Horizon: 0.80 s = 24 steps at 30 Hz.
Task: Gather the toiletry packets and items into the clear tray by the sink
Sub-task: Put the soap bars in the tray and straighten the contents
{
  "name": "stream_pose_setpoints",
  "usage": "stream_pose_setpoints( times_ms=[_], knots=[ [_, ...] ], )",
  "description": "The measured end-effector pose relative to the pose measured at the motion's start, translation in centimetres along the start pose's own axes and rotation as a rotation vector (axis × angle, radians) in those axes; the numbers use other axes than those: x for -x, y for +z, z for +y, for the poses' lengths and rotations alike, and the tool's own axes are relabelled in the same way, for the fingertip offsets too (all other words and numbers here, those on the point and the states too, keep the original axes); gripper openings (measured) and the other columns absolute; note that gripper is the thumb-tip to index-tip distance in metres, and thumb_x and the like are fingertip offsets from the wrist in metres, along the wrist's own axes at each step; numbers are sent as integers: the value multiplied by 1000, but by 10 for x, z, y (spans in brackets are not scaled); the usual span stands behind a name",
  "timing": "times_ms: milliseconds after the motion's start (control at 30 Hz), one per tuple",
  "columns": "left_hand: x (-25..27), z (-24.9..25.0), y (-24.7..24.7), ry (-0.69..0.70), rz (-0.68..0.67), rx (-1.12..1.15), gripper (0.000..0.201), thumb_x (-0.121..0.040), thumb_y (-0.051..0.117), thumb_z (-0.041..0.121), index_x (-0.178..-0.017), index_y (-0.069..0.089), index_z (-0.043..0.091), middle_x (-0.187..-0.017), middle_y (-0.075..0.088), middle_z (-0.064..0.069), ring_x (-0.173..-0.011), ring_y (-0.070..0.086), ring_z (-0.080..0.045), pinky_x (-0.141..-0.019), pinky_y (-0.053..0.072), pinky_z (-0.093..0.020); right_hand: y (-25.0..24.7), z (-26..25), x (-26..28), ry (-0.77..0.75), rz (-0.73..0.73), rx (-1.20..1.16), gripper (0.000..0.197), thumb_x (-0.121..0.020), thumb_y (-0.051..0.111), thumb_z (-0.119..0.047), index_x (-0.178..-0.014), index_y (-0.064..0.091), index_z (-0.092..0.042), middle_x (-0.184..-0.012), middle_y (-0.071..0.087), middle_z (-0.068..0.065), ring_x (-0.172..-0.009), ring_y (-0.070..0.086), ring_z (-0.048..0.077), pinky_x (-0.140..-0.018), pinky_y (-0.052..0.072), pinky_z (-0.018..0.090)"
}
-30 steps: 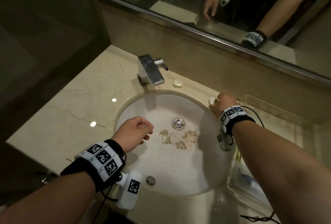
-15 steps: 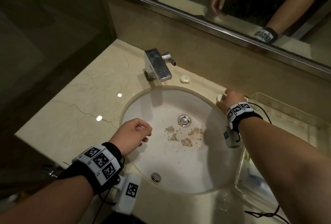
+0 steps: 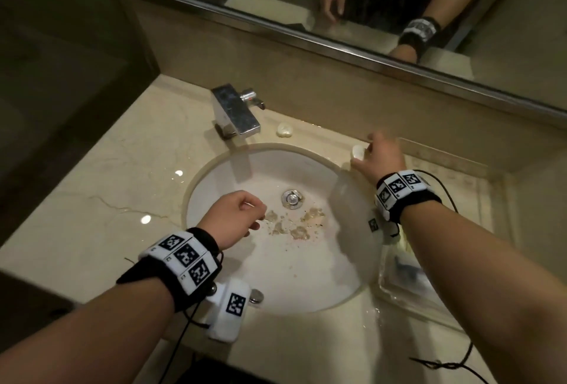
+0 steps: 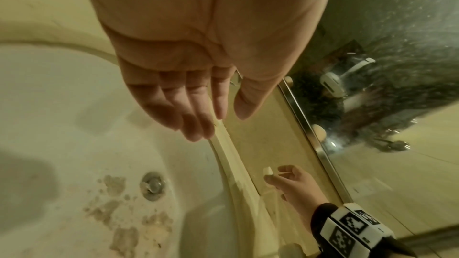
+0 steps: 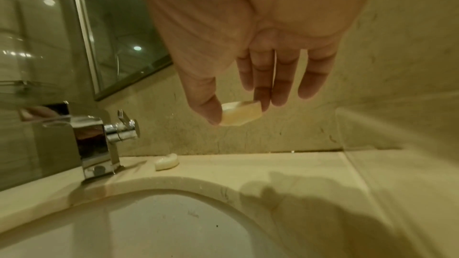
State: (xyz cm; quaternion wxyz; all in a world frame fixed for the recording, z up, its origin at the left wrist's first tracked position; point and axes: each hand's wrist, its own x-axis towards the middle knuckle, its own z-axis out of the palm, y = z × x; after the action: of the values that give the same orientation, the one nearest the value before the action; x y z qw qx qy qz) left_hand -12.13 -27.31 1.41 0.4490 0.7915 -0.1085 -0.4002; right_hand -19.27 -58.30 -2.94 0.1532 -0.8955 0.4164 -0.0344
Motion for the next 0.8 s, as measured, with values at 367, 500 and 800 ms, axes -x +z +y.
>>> stream_pose_setpoints(
  times_ms=[367, 500, 800],
  knots=[
    [15, 55, 89, 204, -324, -95, 16, -92, 58, 23, -102, 61, 11, -102, 70, -9, -78, 65, -16, -72, 50, -30, -96, 76, 124, 103, 112, -58, 63, -75, 76, -34, -129, 48, -17, -105, 61, -1, -99, 56, 18, -86, 49, 33],
    [31, 59, 121, 235, -409, -117, 14, -93, 58, 24, -101, 60, 12, -102, 69, -9, -81, 64, -18, -70, 50, -28, -108, 117, 174, 214, 62, -47, 63, -76, 76, -34, -129, 46, -19, -105, 62, -1, -97, 59, 17, -87, 52, 37],
    [46, 61, 163, 255, -472, -163, 15, -93, 58, 22, -102, 60, 10, -97, 69, -8, -79, 64, -19, -71, 50, -30, -89, 198, 235, 538, -120, 12, 55, -76, 76, -23, -122, 47, -13, -105, 65, 8, -92, 63, 25, -78, 55, 36]
  ],
)
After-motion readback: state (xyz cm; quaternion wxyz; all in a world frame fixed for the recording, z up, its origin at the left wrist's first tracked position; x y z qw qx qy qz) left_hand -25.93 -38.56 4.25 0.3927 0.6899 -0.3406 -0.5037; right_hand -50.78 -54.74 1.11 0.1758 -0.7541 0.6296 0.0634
